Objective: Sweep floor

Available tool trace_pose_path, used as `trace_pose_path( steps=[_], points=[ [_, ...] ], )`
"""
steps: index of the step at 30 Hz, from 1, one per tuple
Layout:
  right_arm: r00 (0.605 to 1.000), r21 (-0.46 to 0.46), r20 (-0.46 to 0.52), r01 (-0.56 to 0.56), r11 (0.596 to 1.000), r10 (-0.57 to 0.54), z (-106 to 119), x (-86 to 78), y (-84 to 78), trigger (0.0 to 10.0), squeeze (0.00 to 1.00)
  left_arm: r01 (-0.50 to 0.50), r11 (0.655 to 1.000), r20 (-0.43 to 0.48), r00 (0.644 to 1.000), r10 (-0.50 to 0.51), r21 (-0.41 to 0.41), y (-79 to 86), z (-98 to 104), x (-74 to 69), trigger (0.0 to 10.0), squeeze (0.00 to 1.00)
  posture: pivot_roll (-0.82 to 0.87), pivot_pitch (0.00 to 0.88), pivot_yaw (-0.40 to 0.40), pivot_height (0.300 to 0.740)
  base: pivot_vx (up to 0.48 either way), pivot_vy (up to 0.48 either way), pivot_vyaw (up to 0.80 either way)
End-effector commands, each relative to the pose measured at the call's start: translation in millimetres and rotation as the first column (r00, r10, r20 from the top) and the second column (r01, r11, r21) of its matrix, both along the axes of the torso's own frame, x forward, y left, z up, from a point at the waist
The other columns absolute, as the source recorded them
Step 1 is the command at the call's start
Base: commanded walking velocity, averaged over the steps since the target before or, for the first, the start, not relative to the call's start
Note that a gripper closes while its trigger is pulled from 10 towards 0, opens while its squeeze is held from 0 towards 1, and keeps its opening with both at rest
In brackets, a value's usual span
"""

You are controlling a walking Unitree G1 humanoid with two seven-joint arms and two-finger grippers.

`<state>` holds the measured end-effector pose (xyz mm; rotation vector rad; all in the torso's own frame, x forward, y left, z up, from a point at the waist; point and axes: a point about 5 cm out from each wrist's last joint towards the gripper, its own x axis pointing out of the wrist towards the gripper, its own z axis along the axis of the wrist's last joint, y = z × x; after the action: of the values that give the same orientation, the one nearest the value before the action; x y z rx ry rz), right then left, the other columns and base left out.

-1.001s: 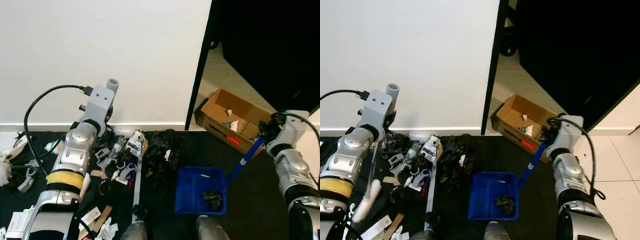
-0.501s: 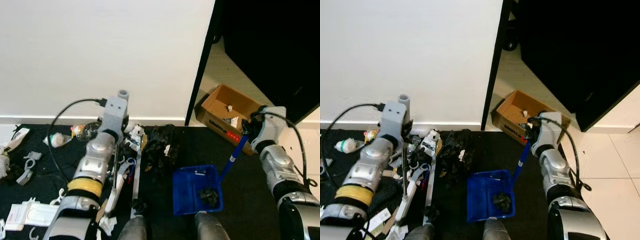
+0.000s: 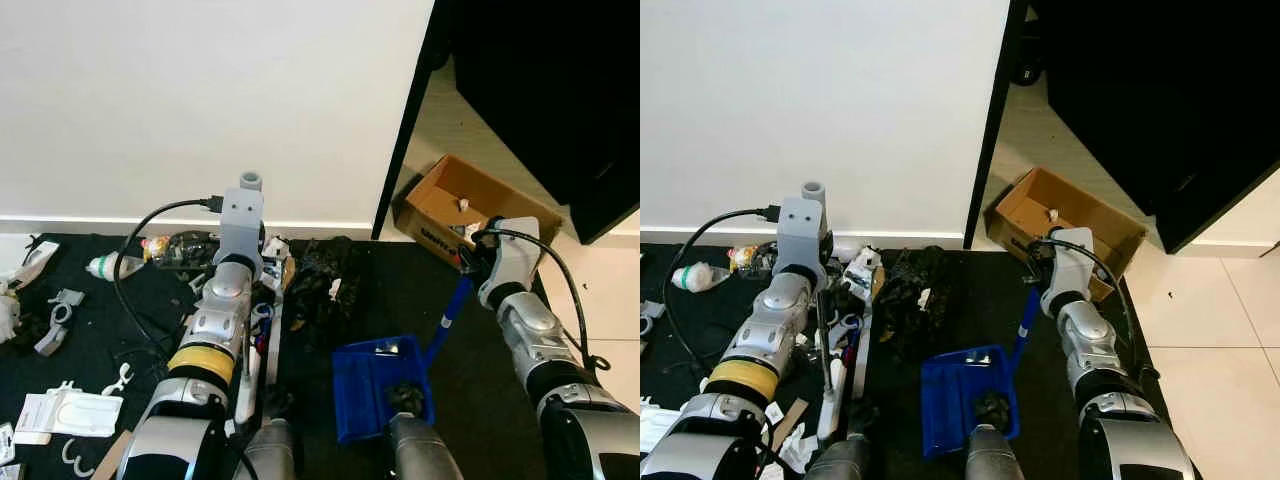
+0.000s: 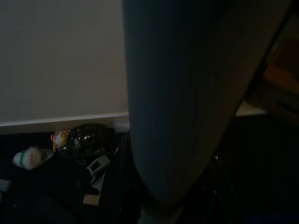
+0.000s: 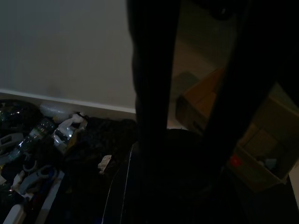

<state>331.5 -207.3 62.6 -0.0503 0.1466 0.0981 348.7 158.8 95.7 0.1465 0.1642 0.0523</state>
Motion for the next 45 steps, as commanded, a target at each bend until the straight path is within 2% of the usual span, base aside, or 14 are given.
trace_pose_path(
  steps=[1, 4, 7, 10, 12, 21, 25, 26, 28, 32, 38, 39, 43, 45],
  points=[
    [1.000, -0.003, 0.018, -0.008, 1.000, 0.008, 1.7, 1.6, 5.2, 10.0, 0.00, -0.006, 0.999, 0.036, 0.999, 0.007, -0.042, -12.6, 2.6, 3.7, 10.0, 0.00, 0.02, 0.198, -0.029, 0.740, 0.000, 0.000, 0.00],
    [1.000, -0.002, 0.019, -0.020, 1.000, 0.020, 0.5, 1.5, 10.5, 10.0, 0.00, -0.012, 0.998, 0.039, 0.999, 0.015, -0.057, -17.4, 3.9, 6.3, 10.0, 0.00, 0.02, 0.200, -0.026, 0.740, 0.000, 0.000, 0.00],
    [0.999, 0.007, 0.028, -0.037, 0.999, 0.037, -1.8, 1.2, 24.0, 10.0, 0.00, -0.015, 0.994, 0.059, 0.998, 0.021, -0.112, -32.8, 12.2, 13.5, 10.0, 0.00, 0.02, 0.199, -0.021, 0.740, 0.000, 0.000, 0.00],
    [0.999, 0.008, 0.029, -0.037, 0.999, 0.037, -2.5, 0.9, 27.0, 10.0, 0.00, -0.014, 0.991, 0.063, 0.998, 0.023, -0.131, -37.1, 14.9, 15.3, 10.0, 0.00, 0.02, 0.199, -0.021, 0.740, 0.000, 0.000, 0.00],
    [0.999, 0.015, 0.031, -0.032, 0.999, 0.032, -4.3, 0.4, 33.7, 10.0, 0.00, -0.017, 0.984, 0.079, 0.996, 0.032, -0.176, -46.4, 21.4, 18.9, 10.0, 0.00, 0.02, 0.194, -0.019, 0.740, 0.000, 0.000, 0.00],
    [0.999, 0.037, 0.032, -0.022, 0.999, 0.021, -5.7, 0.1, 40.0, 10.0, 0.00, -0.020, 0.953, 0.121, 0.991, 0.059, -0.303, -64.7, 40.0, 26.7, 10.0, 0.00, 0.02, 0.186, -0.020, 0.740, 0.000, 0.000, 0.00],
    [0.999, 0.039, 0.034, -0.016, 0.999, 0.014, -5.1, 0.7, 40.9, 10.0, 0.00, 0.017, 0.935, 0.181, 0.982, 0.050, -0.353, -67.7, 65.7, 36.0, 10.0, 0.00, 0.02, 0.179, -0.019, 0.740, 0.000, 0.000, 0.00],
    [0.999, 0.039, 0.034, -0.016, 0.999, 0.014, -5.1, 0.7, 40.9, 10.0, 0.00, 0.017, 0.935, 0.181, 0.982, 0.050, -0.353, -67.7, 65.7, 36.0, 10.0, 0.00, 0.02, 0.179, -0.019, 0.740, 0.000, 0.000, 0.00],
    [0.999, 0.041, 0.036, -0.008, 0.999, 0.007, -4.7, 1.0, 39.6, 10.0, 0.00, 0.050, 0.908, 0.216, 0.975, 0.045, -0.416, -65.5, 85.5, 41.5, 10.0, 0.00, 0.03, 0.174, -0.020, 0.740, 0.000, 0.000, 0.00],
    [0.999, 0.052, 0.034, 0.007, 0.999, -0.008, -4.9, 0.9, 37.4, 10.0, 0.00, 0.115, 0.880, 0.274, 0.962, 0.017, -0.461, -69.3, 109.8, 43.9, 10.0, 0.00, 0.03, 0.173, -0.024, 0.740, 0.000, 0.000, 0.00],
    [0.999, 0.061, 0.035, 0.011, 0.998, -0.013, -4.5, 1.5, 38.1, 10.0, 0.00, 0.167, 0.866, 0.319, 0.948, -0.009, -0.472, -76.0, 126.7, 42.8, 10.0, 0.00, 0.03, 0.172, -0.022, 0.740, 0.000, 0.000, 0.00],
    [0.999, 0.065, 0.037, 0.012, 0.998, -0.014, -3.9, 1.9, 38.1, 10.0, 0.00, 0.208, 0.861, 0.334, 0.941, -0.047, -0.464, -78.6, 131.8, 41.3, 10.0, 0.00, 0.03, 0.171, -0.019, 0.740, 0.000, 0.000, 0.00],
    [0.999, 0.077, 0.045, 0.021, 0.997, -0.025, -1.8, 3.1, 36.0, 10.0, 0.00, 0.394, 0.854, 0.387, 0.886, -0.255, -0.339, -81.7, 146.7, 33.3, 10.0, 0.00, 0.03, 0.168, -0.016, 0.740, 0.000, 0.000, 0.00],
    [0.998, 0.085, 0.047, 0.032, 0.996, -0.036, -1.4, 2.9, 33.0, 10.0, 0.00, 0.463, 0.868, 0.377, 0.848, -0.373, -0.182, -71.0, 150.3, 27.8, 10.0, 0.00, 0.03, 0.165, -0.015, 0.740, 0.000, 0.000, 0.00]
  ],
)
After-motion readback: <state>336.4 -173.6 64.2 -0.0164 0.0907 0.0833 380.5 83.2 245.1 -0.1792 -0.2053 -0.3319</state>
